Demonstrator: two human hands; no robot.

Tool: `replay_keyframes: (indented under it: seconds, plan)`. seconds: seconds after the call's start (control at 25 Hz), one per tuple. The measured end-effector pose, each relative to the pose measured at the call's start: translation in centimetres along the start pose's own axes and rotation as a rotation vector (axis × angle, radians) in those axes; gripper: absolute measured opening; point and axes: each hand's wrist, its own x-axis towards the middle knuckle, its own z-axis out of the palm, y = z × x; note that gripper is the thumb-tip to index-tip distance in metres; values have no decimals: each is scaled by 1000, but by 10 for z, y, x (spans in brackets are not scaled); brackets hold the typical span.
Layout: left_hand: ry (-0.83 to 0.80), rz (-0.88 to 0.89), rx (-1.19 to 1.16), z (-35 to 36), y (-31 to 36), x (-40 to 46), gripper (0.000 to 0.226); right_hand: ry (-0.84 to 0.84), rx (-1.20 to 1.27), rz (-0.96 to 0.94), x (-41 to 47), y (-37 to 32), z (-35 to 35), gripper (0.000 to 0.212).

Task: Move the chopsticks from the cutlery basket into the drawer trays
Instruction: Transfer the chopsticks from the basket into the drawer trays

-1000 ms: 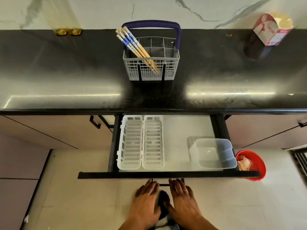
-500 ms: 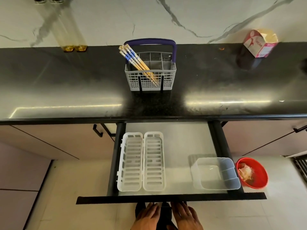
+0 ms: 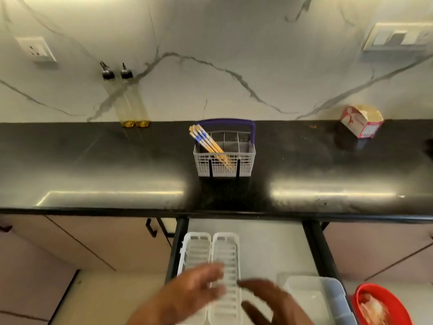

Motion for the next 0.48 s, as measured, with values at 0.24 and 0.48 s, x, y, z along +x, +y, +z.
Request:
replay_keyframes:
  seconds: [0.24, 0.48]
  plan:
    - [624, 313, 180, -102, 106, 54, 53, 341, 34, -229, 131, -55, -79, 38]
    - [763, 373, 207, -174, 146, 114, 62, 346, 45, -172, 245, -93, -96, 43]
